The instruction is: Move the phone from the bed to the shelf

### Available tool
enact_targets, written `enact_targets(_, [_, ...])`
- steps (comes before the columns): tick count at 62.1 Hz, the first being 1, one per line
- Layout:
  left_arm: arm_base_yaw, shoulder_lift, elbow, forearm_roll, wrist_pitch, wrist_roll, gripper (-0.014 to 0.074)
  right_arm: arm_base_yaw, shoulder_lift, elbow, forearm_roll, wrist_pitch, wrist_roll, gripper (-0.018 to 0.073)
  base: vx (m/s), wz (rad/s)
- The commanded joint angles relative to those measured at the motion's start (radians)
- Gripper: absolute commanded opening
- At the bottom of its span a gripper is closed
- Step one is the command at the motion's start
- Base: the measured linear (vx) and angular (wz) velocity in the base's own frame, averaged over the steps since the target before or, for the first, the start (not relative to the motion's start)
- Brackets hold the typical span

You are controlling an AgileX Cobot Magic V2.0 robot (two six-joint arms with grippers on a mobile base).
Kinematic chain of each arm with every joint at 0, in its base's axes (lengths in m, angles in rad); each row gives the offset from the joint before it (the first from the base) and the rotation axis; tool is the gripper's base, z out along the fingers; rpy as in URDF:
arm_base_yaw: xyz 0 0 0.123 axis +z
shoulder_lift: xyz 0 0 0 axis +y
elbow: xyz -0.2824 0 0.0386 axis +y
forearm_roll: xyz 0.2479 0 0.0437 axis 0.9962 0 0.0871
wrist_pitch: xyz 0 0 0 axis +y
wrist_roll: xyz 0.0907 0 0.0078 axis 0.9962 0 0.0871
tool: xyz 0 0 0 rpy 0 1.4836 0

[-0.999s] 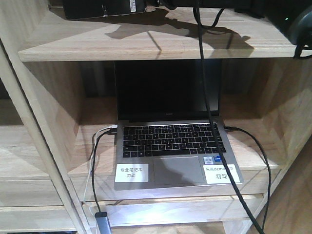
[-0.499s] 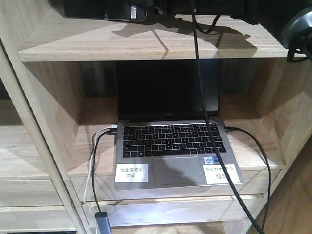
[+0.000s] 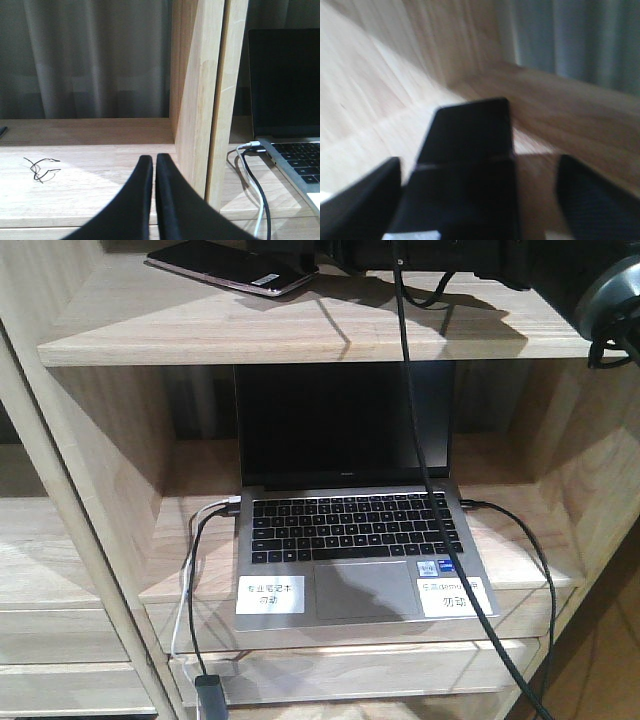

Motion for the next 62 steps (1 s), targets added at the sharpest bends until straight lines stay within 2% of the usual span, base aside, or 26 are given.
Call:
enact_targets(1, [-0.004, -0.013, -0.021, -0.009, -0.072, -0.006, 0.0001, -0.007, -0.069, -0.031, 0.000, -0.032, 0.022, 0.0633, 0.00, 0.00])
enact_targets(14, [-0.004, -0.013, -0.021, -0.009, -0.072, -0.006, 0.0001, -0.007, -0.104, -0.031, -0.080, -0.005, 0.030, 0.0585, 0.00, 0.00])
enact_targets(23, [-0.004, -0.013, -0.021, -0.009, -0.072, -0.006, 0.0001, -0.007, -0.137, -0.031, -0.116, 0.028, 0.031, 0.0484, 0.00, 0.00])
enact_targets(30, [-0.004, -0.013, -0.021, -0.009, -0.072, -0.006, 0.0001, -0.018, -0.161, -0.031, -0.123, 0.061, 0.056, 0.0352, 0.00, 0.00])
enact_targets(39, [-0.004, -0.013, -0.021, -0.009, -0.072, -0.006, 0.0001, -0.046, -0.193, -0.031, -0.121, 0.111, 0.082, 0.0102, 0.00, 0.00])
enact_targets(42, [-0.004, -0.013, -0.021, -0.009, -0.072, -0.006, 0.0001, -0.061, -0.206, -0.026, -0.119, 0.123, 0.082, -0.0008, 0.00, 0.00])
enact_targets(53, [-0.004, -0.013, -0.021, -0.009, -0.072, -0.006, 0.0001, -0.094, -0.293, 0.071, -0.118, 0.073, 0.077, -0.0005, 0.00, 0.00])
enact_targets(62, [-0.004, -0.013, -0.021, -0.009, -0.072, -0.006, 0.0001, -0.101, -0.421, 0.247, -0.118, -0.034, 0.051, -0.0006, 0.00, 0.00])
